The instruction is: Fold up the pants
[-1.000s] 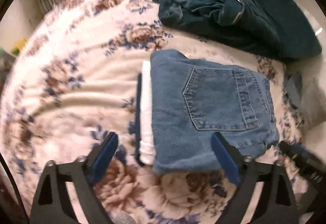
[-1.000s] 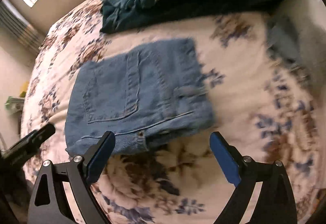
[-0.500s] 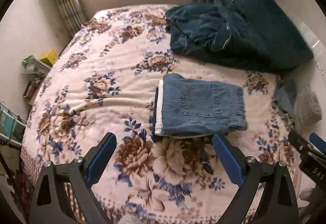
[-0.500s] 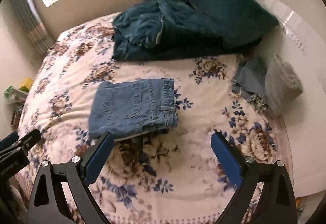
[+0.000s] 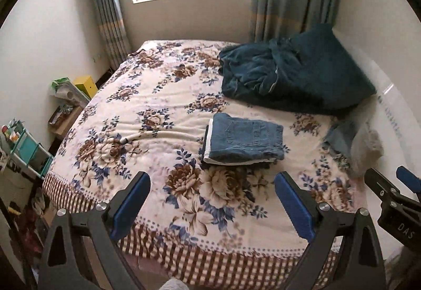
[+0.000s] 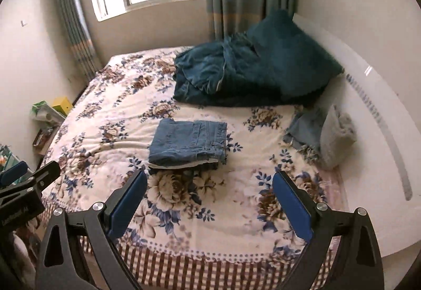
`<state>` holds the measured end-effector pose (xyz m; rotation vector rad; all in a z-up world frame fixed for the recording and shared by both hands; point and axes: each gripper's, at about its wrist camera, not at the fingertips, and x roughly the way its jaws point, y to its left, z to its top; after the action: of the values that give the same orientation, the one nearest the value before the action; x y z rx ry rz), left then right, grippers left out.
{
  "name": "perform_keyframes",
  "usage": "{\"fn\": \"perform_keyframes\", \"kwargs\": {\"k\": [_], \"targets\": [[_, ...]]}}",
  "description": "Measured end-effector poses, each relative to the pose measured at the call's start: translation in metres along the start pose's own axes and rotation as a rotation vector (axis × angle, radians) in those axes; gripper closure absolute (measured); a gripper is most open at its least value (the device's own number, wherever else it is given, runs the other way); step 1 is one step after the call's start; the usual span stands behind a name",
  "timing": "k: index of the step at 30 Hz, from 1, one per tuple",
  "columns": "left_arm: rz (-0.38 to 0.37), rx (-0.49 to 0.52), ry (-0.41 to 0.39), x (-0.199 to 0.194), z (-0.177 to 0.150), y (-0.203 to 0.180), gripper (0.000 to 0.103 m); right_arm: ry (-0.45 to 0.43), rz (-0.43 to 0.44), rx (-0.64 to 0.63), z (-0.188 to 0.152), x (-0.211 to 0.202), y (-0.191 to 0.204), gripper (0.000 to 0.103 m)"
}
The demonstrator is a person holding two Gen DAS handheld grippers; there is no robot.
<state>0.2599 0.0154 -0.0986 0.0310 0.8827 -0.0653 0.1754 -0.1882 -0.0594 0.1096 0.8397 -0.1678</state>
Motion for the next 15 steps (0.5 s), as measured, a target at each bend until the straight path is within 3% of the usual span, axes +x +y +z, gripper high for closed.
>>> {"fn": "perform_keyframes", "kwargs": {"k": [9,15], "targets": [[-0.007,0.037,-0.082,-0.090,-0.015,0.006,0.006,-0.072,0.016,-0.012,-0.017,-0.122,0.005,0.005],[-0.022,0.062,-0.095,-0.118,-0.026,0.008,0.006,-0.103,0.025,-0.018,-0.026,-0.169,0.012,0.005]]}}
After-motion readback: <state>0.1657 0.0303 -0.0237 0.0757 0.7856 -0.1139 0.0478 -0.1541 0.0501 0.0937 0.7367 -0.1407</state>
